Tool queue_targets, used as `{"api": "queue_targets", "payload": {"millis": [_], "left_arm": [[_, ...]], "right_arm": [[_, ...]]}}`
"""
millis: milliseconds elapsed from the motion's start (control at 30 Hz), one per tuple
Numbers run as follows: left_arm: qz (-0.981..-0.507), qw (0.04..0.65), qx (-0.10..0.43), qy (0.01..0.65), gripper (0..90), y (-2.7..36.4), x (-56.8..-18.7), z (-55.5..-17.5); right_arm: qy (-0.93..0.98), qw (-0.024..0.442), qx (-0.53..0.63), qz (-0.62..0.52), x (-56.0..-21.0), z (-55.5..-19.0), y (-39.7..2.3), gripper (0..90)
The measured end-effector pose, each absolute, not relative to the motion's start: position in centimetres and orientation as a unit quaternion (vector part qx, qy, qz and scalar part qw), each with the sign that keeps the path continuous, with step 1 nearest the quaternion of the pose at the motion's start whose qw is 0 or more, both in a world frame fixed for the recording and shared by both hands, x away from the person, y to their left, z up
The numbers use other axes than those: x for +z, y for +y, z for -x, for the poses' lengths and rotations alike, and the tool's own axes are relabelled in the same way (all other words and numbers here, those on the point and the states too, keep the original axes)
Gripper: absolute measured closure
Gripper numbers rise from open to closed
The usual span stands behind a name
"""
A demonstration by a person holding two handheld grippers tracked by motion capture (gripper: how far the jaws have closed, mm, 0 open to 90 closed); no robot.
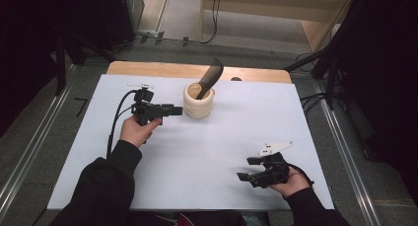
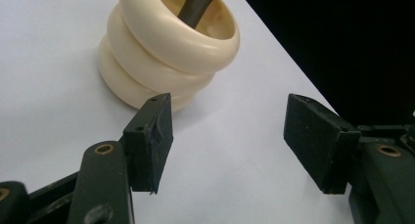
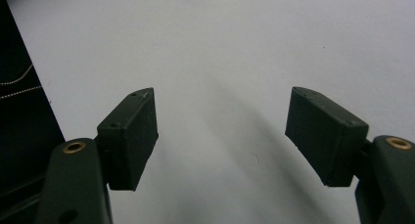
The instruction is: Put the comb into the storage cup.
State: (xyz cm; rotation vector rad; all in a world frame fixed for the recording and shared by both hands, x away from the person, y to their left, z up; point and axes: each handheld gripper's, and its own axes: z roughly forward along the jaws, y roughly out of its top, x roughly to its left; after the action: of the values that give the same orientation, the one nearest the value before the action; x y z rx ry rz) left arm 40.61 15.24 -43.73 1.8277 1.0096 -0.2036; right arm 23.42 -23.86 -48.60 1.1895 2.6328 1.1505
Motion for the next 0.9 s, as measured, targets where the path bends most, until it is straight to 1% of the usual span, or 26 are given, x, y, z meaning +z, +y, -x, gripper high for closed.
{"api": "queue_targets", "payload": {"millis": [67, 400, 567, 900], "left_arm": [[-0.758, 0.497, -0.082, 0.413, 34.0, 15.4, -43.7, -40.2], [-0.775, 0.487, -0.076, 0.395, 33.0, 15.8, -43.5, -38.0], [-0.780, 0.477, -0.084, 0.396, 32.7, 15.8, -43.6, -37.0], [-0.807, 0.449, -0.084, 0.373, 32.7, 15.8, -44.4, -35.0]], "right_arm": [[0.847, 0.015, 0.369, -0.383, -48.6, -23.4, -23.8, 25.7], [0.847, 0.015, 0.370, -0.382, -48.7, -23.6, -23.7, 25.7], [0.846, 0.013, 0.369, -0.384, -48.6, -23.6, -23.7, 25.7], [0.845, 0.013, 0.371, -0.385, -48.6, -23.6, -23.7, 25.7]]}}
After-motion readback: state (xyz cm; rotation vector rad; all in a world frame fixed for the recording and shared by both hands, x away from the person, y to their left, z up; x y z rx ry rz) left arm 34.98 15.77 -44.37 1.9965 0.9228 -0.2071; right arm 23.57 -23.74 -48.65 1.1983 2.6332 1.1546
